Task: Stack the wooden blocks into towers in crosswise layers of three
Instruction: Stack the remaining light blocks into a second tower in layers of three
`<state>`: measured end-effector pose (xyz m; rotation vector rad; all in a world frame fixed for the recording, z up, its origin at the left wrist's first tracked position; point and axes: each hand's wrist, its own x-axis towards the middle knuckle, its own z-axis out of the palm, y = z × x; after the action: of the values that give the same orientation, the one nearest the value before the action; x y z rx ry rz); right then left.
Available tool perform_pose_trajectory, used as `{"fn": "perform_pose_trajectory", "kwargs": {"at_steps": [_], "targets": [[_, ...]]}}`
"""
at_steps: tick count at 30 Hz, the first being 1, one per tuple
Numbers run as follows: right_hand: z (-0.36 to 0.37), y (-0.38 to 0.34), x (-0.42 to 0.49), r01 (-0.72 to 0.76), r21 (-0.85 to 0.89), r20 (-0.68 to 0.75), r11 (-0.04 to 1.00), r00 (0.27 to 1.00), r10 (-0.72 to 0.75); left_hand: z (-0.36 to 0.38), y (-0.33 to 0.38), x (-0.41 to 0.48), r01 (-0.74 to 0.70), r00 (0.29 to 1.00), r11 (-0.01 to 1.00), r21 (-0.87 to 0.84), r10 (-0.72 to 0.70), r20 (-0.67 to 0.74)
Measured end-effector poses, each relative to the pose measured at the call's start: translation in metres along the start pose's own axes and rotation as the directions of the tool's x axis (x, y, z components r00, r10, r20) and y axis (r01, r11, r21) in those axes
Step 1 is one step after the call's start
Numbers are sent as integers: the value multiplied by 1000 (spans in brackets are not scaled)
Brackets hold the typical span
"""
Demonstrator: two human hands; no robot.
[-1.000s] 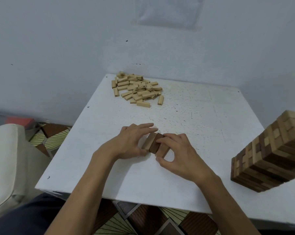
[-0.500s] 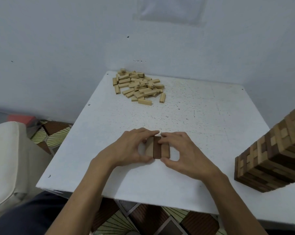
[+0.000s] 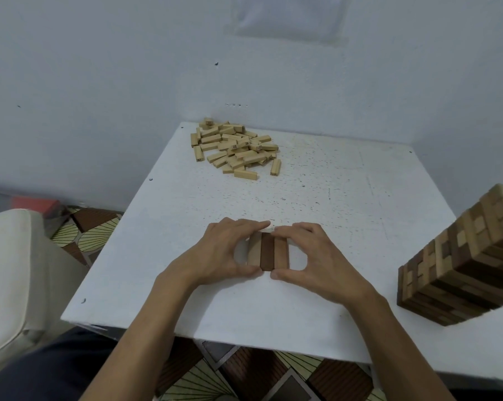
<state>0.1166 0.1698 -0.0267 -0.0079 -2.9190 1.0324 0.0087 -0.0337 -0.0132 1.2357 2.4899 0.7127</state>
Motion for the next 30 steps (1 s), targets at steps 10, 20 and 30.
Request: {"fn": "perform_pose_trajectory", "kwargs": {"at_steps": [10,20,30], "targets": [[2,1,0,-40,17,11,999,999,40,2,-2,-2,23,1000,999,-49,-23,-10],[-5,-14,-7,-8,31,10,999,1000,8,-11,6,-14,27,1000,996,-90,-28,-8],[-43,-65,-39,110,8,-50,994,993,-109,-51,42,-48,-49,998,992,-113,43,-49]]}}
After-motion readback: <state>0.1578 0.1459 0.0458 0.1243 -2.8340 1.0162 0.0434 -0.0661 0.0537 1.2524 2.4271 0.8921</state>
